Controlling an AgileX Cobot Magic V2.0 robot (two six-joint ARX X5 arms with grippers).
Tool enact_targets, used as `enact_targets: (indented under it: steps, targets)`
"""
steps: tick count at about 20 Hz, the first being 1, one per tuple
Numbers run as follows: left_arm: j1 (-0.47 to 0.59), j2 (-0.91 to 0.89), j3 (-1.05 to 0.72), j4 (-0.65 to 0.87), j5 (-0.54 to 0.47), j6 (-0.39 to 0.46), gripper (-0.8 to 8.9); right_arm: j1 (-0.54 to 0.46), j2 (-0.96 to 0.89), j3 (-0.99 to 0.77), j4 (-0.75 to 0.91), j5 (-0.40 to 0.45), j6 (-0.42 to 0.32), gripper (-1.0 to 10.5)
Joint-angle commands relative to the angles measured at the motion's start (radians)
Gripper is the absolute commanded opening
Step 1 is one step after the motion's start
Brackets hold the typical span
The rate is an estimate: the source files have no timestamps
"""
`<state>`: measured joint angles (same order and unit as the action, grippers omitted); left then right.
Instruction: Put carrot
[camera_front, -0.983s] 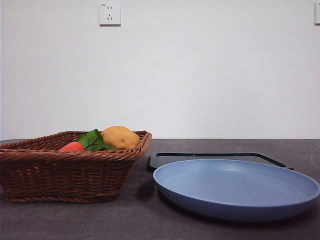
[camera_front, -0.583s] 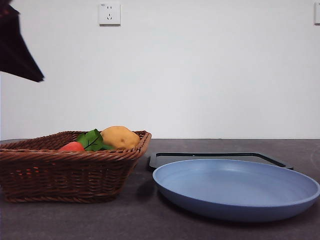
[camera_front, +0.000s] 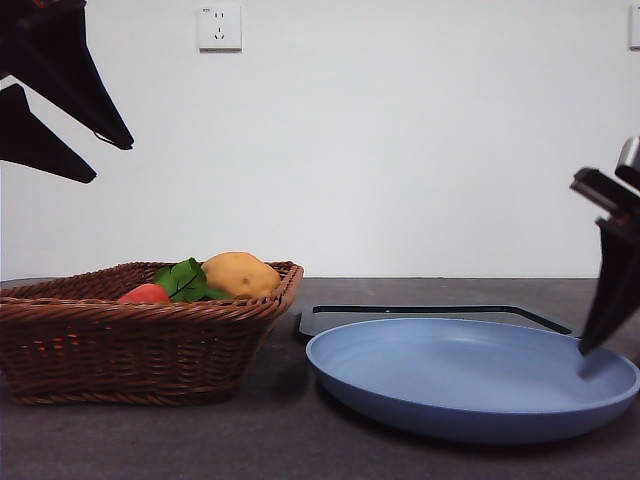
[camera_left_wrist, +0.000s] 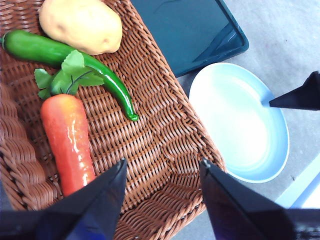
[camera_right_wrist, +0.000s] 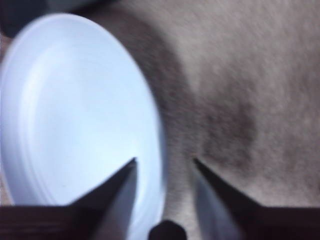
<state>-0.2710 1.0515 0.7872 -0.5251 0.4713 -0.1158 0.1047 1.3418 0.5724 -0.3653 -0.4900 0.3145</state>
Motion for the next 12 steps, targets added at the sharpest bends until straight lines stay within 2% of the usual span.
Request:
enact_targets:
  steps: [1,3,8,12]
  targets:
    - [-0.005,0.008,0.016,0.008,-0.001,0.007,2.58,0.002,0.032,0.011,0.011,0.002,0.010,0.5]
    - [-0.005,0.008,0.016,0.008,-0.001,0.007,2.59,0.002,0.036,0.011,0.013,0.002,0.010,0.0]
    - [-0.007,0.008,0.016,0.008,-0.011,0.008,3.00,0.002,-0.013,0.011,0.005,0.002,0.030,0.0]
    - [-0.054,0.013,0.021,0.014,-0.187,0.011,3.25,0.002,-0.137,0.011,-0.079,0.002,0.036,0.0]
